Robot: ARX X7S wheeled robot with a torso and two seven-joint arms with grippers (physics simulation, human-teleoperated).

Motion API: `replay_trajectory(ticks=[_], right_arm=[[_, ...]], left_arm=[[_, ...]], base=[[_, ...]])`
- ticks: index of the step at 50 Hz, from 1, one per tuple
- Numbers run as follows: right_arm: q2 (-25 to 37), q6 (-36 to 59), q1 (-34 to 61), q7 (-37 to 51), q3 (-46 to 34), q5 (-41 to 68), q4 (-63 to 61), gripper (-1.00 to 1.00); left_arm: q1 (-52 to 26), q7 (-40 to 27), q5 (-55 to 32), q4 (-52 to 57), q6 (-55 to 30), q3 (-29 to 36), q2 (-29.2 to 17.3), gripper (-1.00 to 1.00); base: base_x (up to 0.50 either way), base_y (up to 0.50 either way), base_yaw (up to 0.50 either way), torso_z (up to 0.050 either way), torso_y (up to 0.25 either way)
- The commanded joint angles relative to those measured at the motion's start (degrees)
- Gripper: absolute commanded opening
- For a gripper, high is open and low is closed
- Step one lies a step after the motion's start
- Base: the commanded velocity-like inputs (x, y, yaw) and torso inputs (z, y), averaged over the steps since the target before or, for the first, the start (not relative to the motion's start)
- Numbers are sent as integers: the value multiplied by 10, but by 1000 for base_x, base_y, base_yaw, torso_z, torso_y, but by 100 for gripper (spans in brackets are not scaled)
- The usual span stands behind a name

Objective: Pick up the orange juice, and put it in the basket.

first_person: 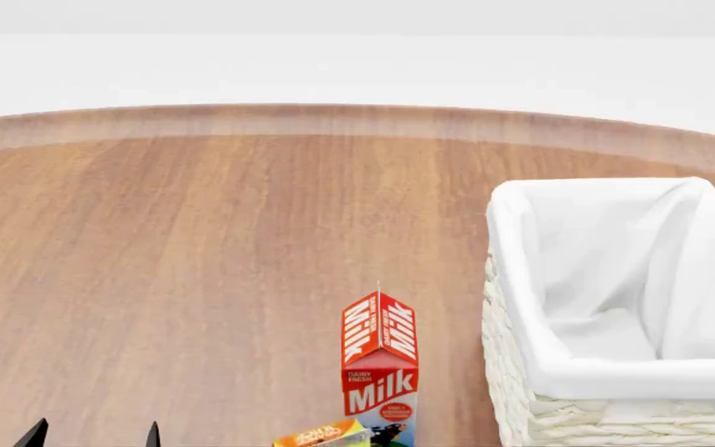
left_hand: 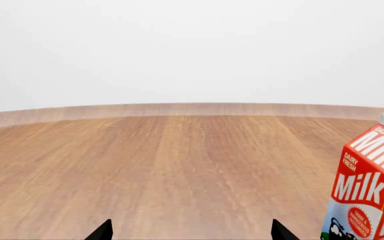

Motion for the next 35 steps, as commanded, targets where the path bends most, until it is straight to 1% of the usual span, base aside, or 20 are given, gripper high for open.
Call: replay_trajectory(ticks=[1,18,35], right_arm=[[8,19,-2,8,1,-30,-57,-100],[19,58,3,16,7,-33,-116,-100],[35,130,10,24,13,-38,-223,-100]], left_arm=[[0,-1,-1,0,1,2,-1,100],[-1,-3,-3,0,1,4,-3,100],[-2,-5,-4,-1,2,6,-4,100]], base=[[0,0,3,0,0],[0,0,0,0,1],[0,0,0,0,0]])
